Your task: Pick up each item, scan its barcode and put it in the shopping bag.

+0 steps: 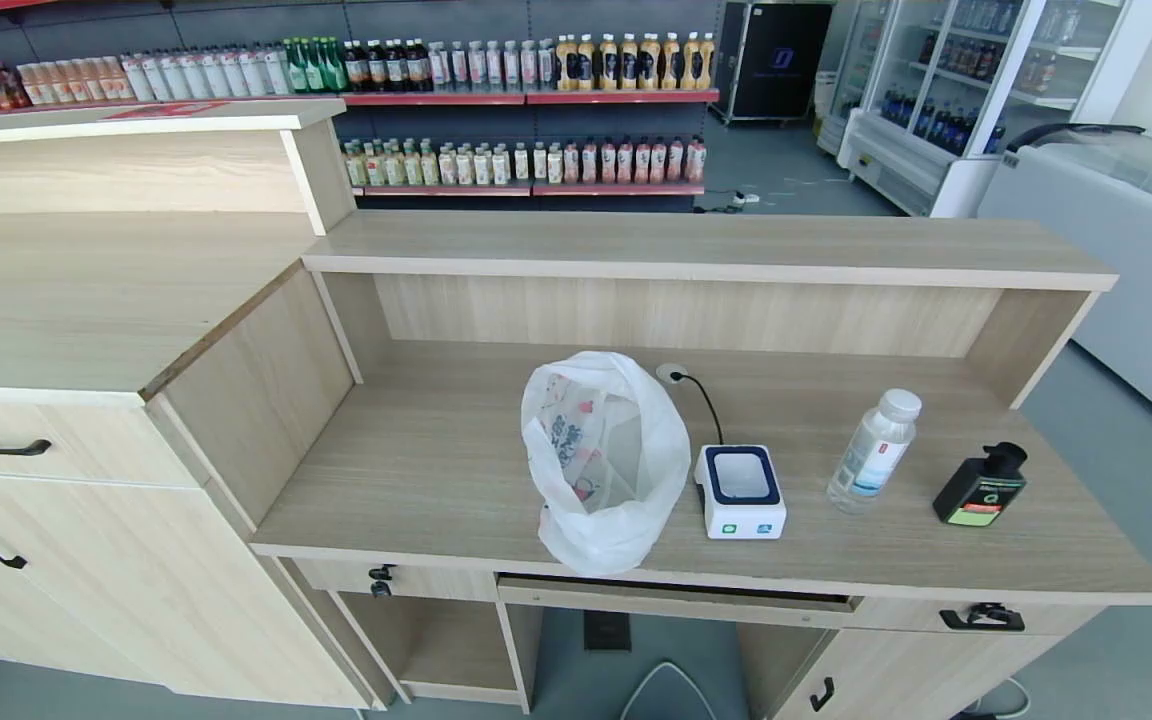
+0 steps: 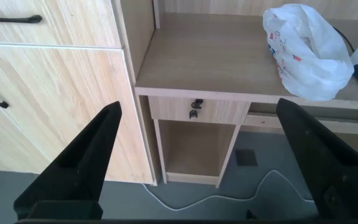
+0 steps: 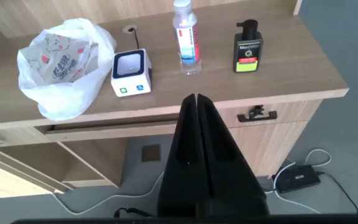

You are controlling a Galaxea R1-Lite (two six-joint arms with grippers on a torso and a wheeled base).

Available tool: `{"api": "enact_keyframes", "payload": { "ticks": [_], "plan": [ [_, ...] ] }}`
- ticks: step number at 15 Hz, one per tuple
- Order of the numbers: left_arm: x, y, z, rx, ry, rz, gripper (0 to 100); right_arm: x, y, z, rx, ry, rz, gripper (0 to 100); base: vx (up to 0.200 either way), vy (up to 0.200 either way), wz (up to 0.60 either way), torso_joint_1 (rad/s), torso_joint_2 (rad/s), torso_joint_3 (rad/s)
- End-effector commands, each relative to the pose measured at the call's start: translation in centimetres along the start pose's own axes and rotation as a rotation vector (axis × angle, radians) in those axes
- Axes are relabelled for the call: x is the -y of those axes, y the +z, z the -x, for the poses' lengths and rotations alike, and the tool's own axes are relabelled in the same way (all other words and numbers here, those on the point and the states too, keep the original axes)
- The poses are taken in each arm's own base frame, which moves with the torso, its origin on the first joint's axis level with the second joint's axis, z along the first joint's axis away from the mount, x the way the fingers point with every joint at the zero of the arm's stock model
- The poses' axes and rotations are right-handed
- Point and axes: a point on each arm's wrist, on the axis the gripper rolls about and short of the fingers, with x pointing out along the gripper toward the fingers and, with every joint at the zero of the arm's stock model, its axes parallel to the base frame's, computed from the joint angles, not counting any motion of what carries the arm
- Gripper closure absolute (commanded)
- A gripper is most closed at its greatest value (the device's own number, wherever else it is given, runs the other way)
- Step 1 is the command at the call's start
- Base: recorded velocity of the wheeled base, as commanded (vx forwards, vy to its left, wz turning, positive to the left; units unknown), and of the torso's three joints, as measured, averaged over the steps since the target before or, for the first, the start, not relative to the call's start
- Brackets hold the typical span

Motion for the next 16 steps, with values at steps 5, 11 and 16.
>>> {"api": "enact_keyframes", "payload": {
  "ticks": [5,11,16],
  "plan": [
    [0.0,0.0,0.0,0.000,0.000,0.000,0,-0.8,10.7,-14.4,-0.142,-0.109,0.072,0,0.000,0.000,0.00,0.000,0.00,0.000],
    [0.0,0.0,0.0,0.000,0.000,0.000,0,1.7,5.2,-24.5,-0.171,-0.178,0.139,0,0.000,0.000,0.00,0.000,0.00,0.000],
    [0.0,0.0,0.0,0.000,0.000,0.002,0,2.9,1.7,-25.6,-0.162,-0.176,0.206,0,0.000,0.000,0.00,0.000,0.00,0.000]
  ]
}}
